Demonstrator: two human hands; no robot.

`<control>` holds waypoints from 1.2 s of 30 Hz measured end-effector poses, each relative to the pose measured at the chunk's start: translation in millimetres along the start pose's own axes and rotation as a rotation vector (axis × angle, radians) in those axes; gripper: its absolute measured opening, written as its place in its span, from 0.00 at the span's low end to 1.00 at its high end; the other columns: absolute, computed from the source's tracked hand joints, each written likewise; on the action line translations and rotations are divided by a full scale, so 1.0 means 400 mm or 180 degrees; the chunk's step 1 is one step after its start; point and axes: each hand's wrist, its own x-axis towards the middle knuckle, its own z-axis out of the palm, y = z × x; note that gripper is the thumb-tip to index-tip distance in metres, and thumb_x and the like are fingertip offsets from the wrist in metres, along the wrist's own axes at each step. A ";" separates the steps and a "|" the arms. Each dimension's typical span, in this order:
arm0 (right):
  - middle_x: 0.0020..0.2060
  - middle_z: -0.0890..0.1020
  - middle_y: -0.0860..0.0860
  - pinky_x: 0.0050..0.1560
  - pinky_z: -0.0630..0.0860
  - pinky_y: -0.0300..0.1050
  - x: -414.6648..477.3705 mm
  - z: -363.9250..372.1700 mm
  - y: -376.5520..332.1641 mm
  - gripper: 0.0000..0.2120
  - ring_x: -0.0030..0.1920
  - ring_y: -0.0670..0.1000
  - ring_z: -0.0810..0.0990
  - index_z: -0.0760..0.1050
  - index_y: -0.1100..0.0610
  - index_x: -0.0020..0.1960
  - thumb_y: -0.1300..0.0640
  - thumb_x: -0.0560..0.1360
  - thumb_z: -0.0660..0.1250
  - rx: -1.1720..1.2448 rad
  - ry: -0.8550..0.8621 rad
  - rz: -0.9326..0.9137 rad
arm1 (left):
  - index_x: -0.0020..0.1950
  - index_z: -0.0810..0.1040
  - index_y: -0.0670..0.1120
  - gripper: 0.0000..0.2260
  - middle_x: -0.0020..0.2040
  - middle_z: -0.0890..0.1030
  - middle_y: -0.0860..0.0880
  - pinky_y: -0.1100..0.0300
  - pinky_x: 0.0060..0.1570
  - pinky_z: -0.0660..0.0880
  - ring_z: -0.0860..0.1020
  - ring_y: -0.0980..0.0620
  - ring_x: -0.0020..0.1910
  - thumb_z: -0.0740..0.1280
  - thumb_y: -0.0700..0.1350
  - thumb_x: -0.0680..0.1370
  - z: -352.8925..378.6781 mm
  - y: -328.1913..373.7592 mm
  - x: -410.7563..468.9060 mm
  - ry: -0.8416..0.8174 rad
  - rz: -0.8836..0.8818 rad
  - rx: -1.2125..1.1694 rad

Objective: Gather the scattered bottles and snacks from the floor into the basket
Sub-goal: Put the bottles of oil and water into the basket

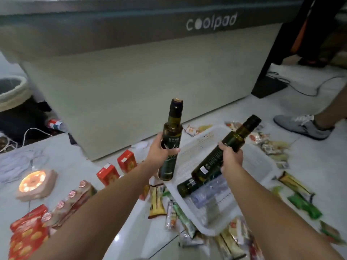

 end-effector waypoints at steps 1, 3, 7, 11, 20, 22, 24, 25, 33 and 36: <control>0.61 0.77 0.56 0.65 0.71 0.59 0.017 -0.023 -0.002 0.29 0.60 0.62 0.76 0.68 0.55 0.67 0.54 0.70 0.74 -0.0016 0.0143 0.0049 | 0.68 0.67 0.49 0.28 0.66 0.75 0.47 0.42 0.67 0.66 0.72 0.45 0.65 0.73 0.38 0.71 0.029 -0.002 0.008 -0.0051 0.0001 0.0121; 0.60 0.77 0.57 0.62 0.73 0.58 0.052 -0.053 0.001 0.30 0.59 0.62 0.76 0.67 0.57 0.67 0.53 0.69 0.74 -0.0045 0.0348 0.0182 | 0.68 0.68 0.49 0.28 0.64 0.75 0.48 0.46 0.65 0.68 0.73 0.45 0.62 0.74 0.39 0.71 0.077 -0.015 0.030 -0.0256 0.0045 0.0419; 0.58 0.77 0.60 0.59 0.74 0.64 0.127 -0.087 0.037 0.33 0.55 0.64 0.77 0.67 0.56 0.66 0.54 0.65 0.77 -0.0061 0.0427 0.0573 | 0.68 0.67 0.49 0.27 0.59 0.76 0.49 0.54 0.57 0.69 0.74 0.48 0.55 0.73 0.42 0.72 0.154 -0.051 0.088 -0.0695 0.0226 0.0924; 0.54 0.79 0.60 0.56 0.73 0.68 0.209 -0.136 0.104 0.37 0.52 0.65 0.78 0.67 0.56 0.64 0.50 0.60 0.77 -0.0280 0.0347 0.0949 | 0.69 0.65 0.53 0.29 0.60 0.76 0.47 0.45 0.63 0.69 0.72 0.43 0.60 0.73 0.48 0.72 0.205 -0.088 0.153 -0.0765 0.0211 0.1340; 0.46 0.80 0.57 0.47 0.80 0.50 0.157 -0.132 0.194 0.22 0.43 0.57 0.81 0.74 0.61 0.57 0.52 0.68 0.73 -0.1776 0.0263 0.0665 | 0.73 0.60 0.50 0.33 0.64 0.75 0.44 0.52 0.60 0.70 0.74 0.43 0.61 0.72 0.47 0.73 0.264 -0.153 0.238 -0.1291 -0.0042 0.1872; 0.47 0.78 0.56 0.47 0.79 0.48 0.167 -0.124 0.221 0.25 0.44 0.56 0.80 0.69 0.61 0.61 0.53 0.69 0.72 -0.2010 0.0302 0.0680 | 0.74 0.58 0.49 0.34 0.64 0.75 0.43 0.51 0.61 0.71 0.75 0.42 0.60 0.72 0.47 0.74 0.276 -0.183 0.254 -0.1393 -0.0067 0.2020; 0.50 0.76 0.58 0.48 0.77 0.48 0.169 -0.126 0.250 0.28 0.47 0.57 0.78 0.61 0.62 0.66 0.56 0.72 0.69 -0.1994 0.0444 0.0809 | 0.76 0.55 0.49 0.35 0.66 0.74 0.42 0.50 0.63 0.71 0.74 0.41 0.61 0.71 0.48 0.74 0.286 -0.205 0.265 -0.1485 -0.0092 0.2210; 0.54 0.76 0.59 0.50 0.77 0.49 0.172 -0.128 0.263 0.30 0.50 0.59 0.78 0.58 0.62 0.68 0.57 0.73 0.68 -0.2044 0.0518 0.0845 | 0.77 0.54 0.50 0.36 0.68 0.73 0.41 0.50 0.63 0.70 0.73 0.41 0.63 0.71 0.49 0.75 0.292 -0.218 0.272 -0.1531 -0.0108 0.2305; 0.63 0.75 0.62 0.56 0.76 0.51 0.214 -0.122 0.316 0.37 0.59 0.60 0.77 0.41 0.70 0.74 0.55 0.79 0.60 -0.3144 0.0580 0.0677 | 0.77 0.52 0.54 0.32 0.68 0.71 0.38 0.44 0.64 0.70 0.69 0.37 0.65 0.65 0.56 0.78 0.328 -0.330 0.327 -0.1628 -0.0288 0.2782; 0.59 0.78 0.61 0.48 0.74 0.47 0.206 -0.128 0.328 0.39 0.55 0.58 0.80 0.31 0.66 0.74 0.54 0.80 0.58 -0.3691 0.0412 0.0383 | 0.77 0.52 0.51 0.31 0.65 0.72 0.37 0.44 0.62 0.70 0.71 0.37 0.63 0.64 0.54 0.78 0.338 -0.354 0.334 -0.1619 -0.0135 0.2954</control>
